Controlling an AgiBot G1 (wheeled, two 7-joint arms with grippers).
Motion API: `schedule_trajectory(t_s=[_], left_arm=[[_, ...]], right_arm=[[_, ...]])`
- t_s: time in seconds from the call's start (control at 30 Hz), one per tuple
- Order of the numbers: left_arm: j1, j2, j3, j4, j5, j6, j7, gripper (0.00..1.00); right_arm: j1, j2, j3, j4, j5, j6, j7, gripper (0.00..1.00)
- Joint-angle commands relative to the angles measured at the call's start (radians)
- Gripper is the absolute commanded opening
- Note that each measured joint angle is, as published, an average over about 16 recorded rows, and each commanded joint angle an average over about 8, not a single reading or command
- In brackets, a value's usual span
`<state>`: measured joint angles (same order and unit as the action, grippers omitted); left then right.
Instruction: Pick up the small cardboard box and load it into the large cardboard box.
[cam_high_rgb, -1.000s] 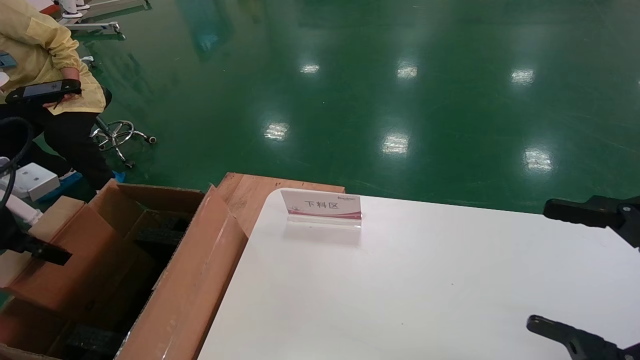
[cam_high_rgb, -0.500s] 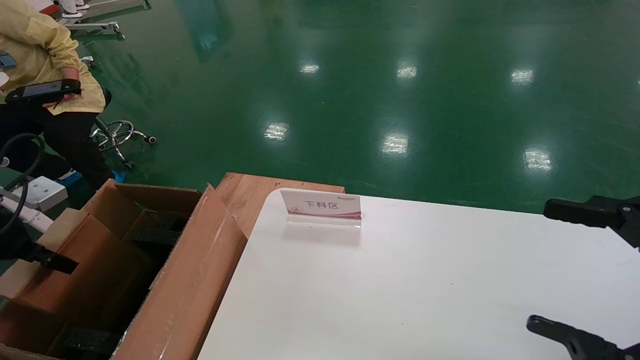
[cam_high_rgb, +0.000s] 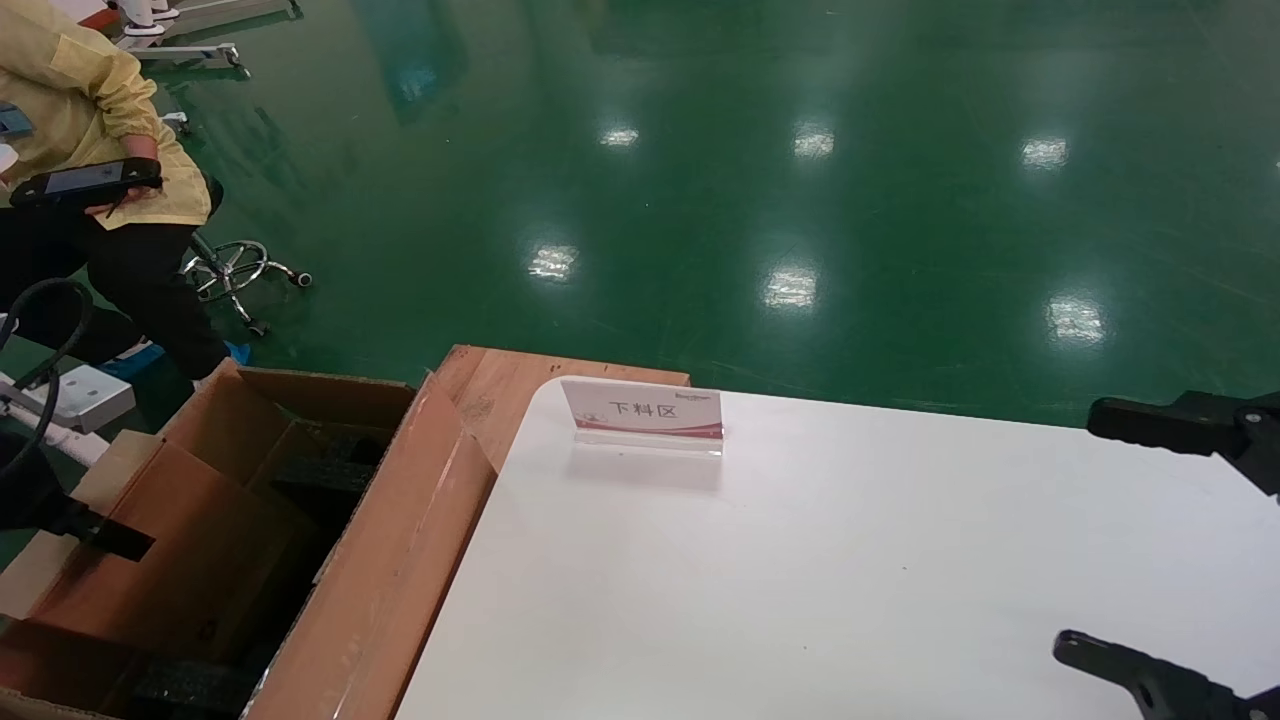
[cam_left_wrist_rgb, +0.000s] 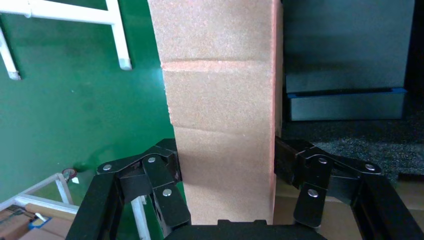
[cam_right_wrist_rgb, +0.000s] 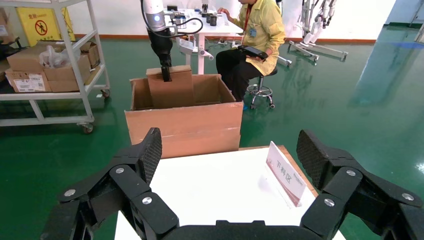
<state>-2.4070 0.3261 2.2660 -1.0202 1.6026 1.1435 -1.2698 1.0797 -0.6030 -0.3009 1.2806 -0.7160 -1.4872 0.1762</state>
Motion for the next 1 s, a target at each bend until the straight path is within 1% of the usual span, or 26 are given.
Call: schedule_trajectory(t_s=[0.03, 0.7, 0.83, 1.0], left_arm=[[-0.002, -0.002, 0.000, -0.003, 0.002, 0.001, 0.000, 1.00], [-0.017, -0.007, -0.006, -0.015, 0.012, -0.006, 0.002, 1.00], [-0.080, 0.008, -0.019, -0.043, 0.072, 0.007, 0.045, 1.00], [-0.217, 0.044, -0.049, -0.135, 0.191, 0.048, 0.124, 1.00]], right_arm=[[0.000, 0.000, 0.000, 0.000, 0.000, 0.000, 0.000, 1.00], [0.000, 0.000, 0.000, 0.000, 0.000, 0.000, 0.000, 1.00], [0.000, 0.000, 0.000, 0.000, 0.000, 0.000, 0.000, 1.00], [0.000, 0.000, 0.000, -0.001, 0.000, 0.000, 0.000, 1.00]])
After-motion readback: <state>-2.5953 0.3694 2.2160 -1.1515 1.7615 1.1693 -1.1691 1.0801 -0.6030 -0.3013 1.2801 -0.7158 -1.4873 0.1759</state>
